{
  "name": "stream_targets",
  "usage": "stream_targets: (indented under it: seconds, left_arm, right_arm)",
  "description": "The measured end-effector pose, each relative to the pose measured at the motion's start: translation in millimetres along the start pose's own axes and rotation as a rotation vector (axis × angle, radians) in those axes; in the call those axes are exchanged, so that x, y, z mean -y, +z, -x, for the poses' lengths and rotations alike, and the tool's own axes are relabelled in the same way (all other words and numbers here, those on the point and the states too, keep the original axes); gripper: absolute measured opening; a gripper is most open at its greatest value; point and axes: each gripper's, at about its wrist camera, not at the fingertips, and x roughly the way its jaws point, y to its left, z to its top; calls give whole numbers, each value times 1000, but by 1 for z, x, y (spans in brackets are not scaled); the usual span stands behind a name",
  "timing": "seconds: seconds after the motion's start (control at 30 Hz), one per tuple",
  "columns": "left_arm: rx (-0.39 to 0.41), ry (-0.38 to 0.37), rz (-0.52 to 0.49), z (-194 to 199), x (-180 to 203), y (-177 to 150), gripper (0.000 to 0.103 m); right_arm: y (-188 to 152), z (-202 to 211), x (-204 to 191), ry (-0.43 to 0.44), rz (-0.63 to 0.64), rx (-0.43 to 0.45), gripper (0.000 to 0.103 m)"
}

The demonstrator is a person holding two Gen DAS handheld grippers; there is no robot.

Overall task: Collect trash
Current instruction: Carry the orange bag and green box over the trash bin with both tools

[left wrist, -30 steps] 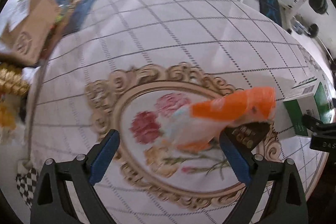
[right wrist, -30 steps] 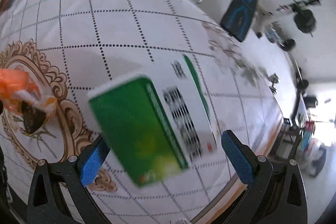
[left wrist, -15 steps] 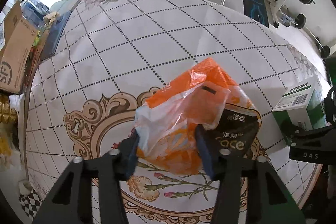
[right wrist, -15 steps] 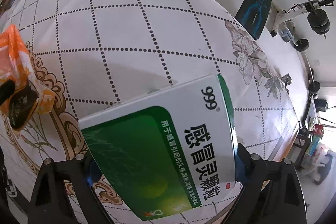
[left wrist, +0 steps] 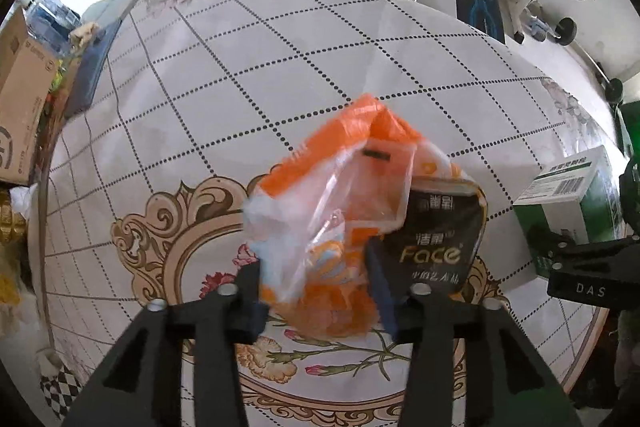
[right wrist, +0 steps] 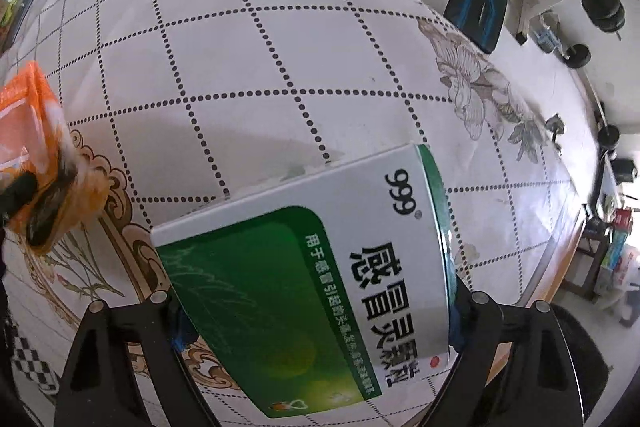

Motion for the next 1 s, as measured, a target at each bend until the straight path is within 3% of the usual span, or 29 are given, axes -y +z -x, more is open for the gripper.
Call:
stream_targets:
  seconds: [0.13,0.2,0.3,0.63,0.83,1.0]
  left_arm:
    - [20,-6,4,2,-2,-1,40]
    - [36,-6,-8,5,0,-2,21]
    - [65,-3,-22,14,2,-3,15]
    - [149,26,-59,49,-10,-22,8]
    - [205,20,-58,86,-27,-59,8]
    - [264,21,-67,125,-42,-112,8]
  right_arm:
    - [0,-6,3,24,-14,-16,92]
    - [-1,-7,3,27,-21,-12,91]
    - [-7,-6,7,39,-32,22,83]
    - [-37,31,9,70,-107,151,78]
    - [-90,62,3,126,-189,237,78]
    - [-161,91,-36,144,-228,288,78]
